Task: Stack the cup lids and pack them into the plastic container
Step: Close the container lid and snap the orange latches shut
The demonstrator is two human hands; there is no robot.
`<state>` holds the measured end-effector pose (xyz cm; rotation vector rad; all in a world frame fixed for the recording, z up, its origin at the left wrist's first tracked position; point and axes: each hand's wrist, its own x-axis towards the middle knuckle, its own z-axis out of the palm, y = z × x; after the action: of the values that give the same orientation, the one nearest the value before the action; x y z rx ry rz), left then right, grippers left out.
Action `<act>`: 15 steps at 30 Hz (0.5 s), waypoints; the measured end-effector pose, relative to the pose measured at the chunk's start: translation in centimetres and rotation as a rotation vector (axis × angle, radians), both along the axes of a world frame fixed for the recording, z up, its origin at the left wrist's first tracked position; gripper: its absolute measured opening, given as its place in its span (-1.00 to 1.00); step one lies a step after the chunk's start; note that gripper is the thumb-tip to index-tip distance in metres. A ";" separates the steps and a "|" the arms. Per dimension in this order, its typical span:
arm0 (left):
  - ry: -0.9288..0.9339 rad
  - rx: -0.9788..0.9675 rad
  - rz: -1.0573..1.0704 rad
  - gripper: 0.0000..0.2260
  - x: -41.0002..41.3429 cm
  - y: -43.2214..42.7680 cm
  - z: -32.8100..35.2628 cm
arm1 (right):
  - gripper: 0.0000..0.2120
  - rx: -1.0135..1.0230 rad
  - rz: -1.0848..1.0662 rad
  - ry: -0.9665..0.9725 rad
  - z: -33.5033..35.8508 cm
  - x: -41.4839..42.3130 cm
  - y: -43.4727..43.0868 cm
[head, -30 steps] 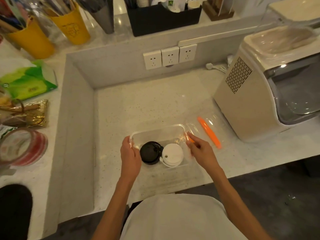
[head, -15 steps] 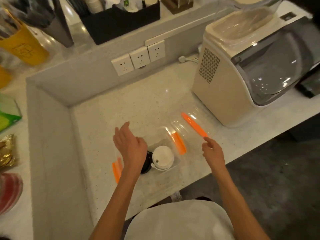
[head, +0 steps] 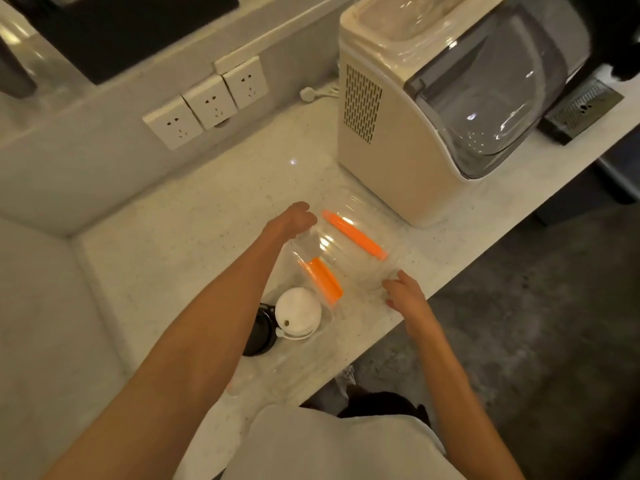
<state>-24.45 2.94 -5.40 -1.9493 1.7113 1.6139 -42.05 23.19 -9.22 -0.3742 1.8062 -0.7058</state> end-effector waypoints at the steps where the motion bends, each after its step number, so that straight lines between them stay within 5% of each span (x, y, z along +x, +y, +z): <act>1: 0.033 0.012 0.043 -0.46 0.1 0.1 -0.3 | -0.36 0.017 0.018 -0.001 0.1 0.1 -0.3; 3: 0.090 0.047 0.121 -0.53 0.4 0.1 -0.7 | -0.31 0.061 0.041 -0.011 0.1 0.4 -0.8; 7: 0.031 -0.013 0.173 -0.97 0.7 -0.3 -0.4 | -0.29 0.059 -0.008 -0.111 0.4 0.6 -1.2; 9: 0.067 -0.021 0.197 -0.82 1.1 -0.6 -0.3 | -0.32 0.045 -0.065 -0.185 0.6 0.3 -1.1; 12: 0.094 -0.066 0.160 -0.93 1.7 -0.6 -0.1 | -0.52 0.047 -0.130 -0.241 0.8 0.0 -1.3; 15: 0.105 -0.090 0.164 -0.76 2.5 -0.6 -0.7 | -0.58 0.071 -0.168 -0.239 1.0 0.2 -1.5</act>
<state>-21.99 2.38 -6.10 -2.1334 1.7303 1.7510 -41.88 21.69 -8.26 -0.0861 1.6417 -0.7667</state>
